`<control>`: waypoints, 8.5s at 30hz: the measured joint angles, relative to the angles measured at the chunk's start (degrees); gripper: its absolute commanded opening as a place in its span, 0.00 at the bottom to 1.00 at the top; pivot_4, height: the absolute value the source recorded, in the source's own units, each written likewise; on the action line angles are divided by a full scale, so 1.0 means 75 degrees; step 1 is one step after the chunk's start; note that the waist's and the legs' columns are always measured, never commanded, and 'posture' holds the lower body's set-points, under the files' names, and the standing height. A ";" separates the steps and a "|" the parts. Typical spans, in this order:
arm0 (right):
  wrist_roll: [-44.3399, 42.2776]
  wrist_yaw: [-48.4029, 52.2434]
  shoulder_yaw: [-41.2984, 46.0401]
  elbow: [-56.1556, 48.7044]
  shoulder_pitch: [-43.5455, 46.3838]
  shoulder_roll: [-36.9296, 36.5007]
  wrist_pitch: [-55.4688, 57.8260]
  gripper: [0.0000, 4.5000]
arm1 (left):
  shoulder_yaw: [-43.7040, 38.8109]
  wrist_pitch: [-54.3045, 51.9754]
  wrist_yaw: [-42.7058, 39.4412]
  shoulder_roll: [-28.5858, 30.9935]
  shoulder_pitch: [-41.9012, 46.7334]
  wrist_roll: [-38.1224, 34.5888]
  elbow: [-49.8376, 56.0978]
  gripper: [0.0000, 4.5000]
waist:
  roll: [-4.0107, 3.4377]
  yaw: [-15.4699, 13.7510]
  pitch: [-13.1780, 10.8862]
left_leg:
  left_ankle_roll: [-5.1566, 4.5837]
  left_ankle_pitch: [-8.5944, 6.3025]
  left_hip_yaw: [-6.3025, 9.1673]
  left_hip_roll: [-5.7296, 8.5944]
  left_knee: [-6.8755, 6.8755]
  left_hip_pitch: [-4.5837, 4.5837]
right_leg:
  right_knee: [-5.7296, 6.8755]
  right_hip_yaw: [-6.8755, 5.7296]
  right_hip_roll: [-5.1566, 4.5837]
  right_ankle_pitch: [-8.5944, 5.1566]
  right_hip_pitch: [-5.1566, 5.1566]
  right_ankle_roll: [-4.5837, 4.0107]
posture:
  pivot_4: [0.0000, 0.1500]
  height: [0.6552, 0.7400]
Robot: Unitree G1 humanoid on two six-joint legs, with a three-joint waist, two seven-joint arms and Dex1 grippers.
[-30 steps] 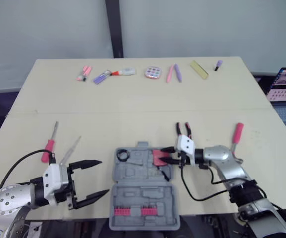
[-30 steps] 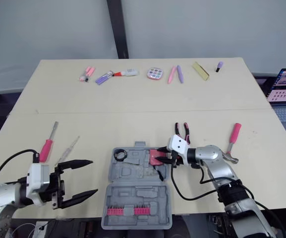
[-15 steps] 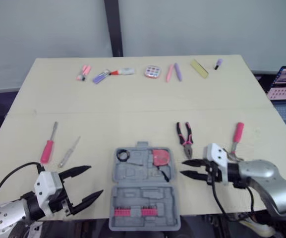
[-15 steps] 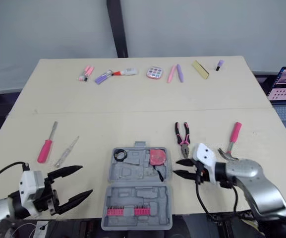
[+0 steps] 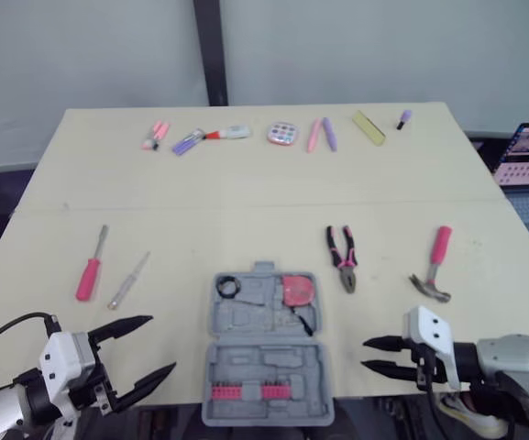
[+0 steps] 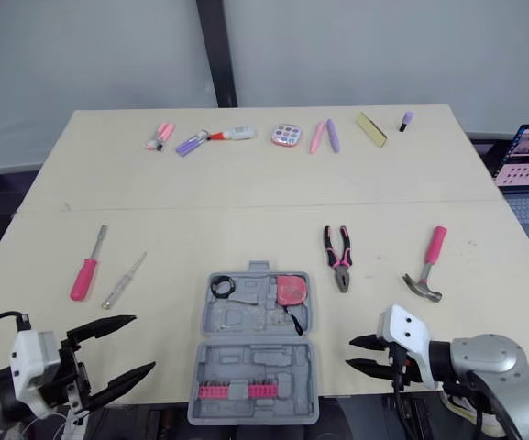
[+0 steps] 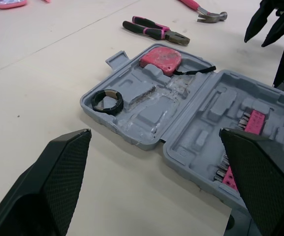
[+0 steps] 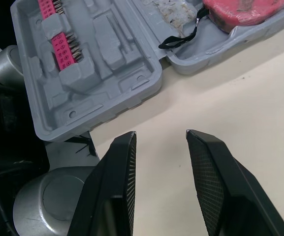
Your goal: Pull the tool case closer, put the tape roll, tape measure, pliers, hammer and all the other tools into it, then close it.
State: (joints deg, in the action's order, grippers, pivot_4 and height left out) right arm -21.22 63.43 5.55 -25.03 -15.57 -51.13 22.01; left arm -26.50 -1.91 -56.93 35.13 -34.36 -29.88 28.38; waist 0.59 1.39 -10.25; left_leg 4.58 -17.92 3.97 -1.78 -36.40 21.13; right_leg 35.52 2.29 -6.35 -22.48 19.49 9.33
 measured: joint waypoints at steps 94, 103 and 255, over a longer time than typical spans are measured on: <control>0.0614 -0.4720 -0.1074 -0.0049 0.4457 0.2050 0.5010 0.22 | 0.0880 -0.0503 -0.1062 0.1006 0.2064 -0.0623 -0.0839 1.00 | -0.0029 0.0204 -0.0007 | -0.0001 0.0019 -0.0025 -0.0004 0.0044 0.0041 | 0.0063 0.0037 0.0004 -0.0002 0.0114 -0.0014 | 1.00 1.00; 0.0021 -0.1551 -0.2618 -0.0375 0.5698 0.0074 0.4193 0.22 | 0.0136 -0.0565 -0.1583 0.1197 0.1533 -0.0773 -0.0930 1.00 | -0.0025 0.0186 -0.0009 | -0.0005 0.0017 -0.0031 -0.0004 0.0035 0.0043 | 0.0060 0.0039 0.0001 -0.0001 0.0115 -0.0013 | 1.00 1.00; 0.2044 -0.0783 -0.4670 0.3696 0.5613 0.3839 0.0081 0.01 | 0.0548 0.0235 -0.1074 0.0768 0.1195 -0.0124 -0.0890 1.00 | 0.0004 0.0223 0.0046 | 0.0012 0.0023 -0.0024 -0.0004 0.0032 -0.0014 | 0.0064 0.0024 -0.0003 -0.0001 0.0060 -0.0013 | 1.00 1.00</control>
State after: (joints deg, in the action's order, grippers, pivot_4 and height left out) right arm -5.89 57.56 -29.48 2.69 26.53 -22.33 22.62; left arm -22.39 -0.15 -64.99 40.89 -25.40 -30.81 21.71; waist 0.63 3.06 -9.91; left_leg 4.67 -17.74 3.78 -1.81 -36.15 21.02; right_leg 36.00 2.47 -6.37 -22.49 19.94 9.23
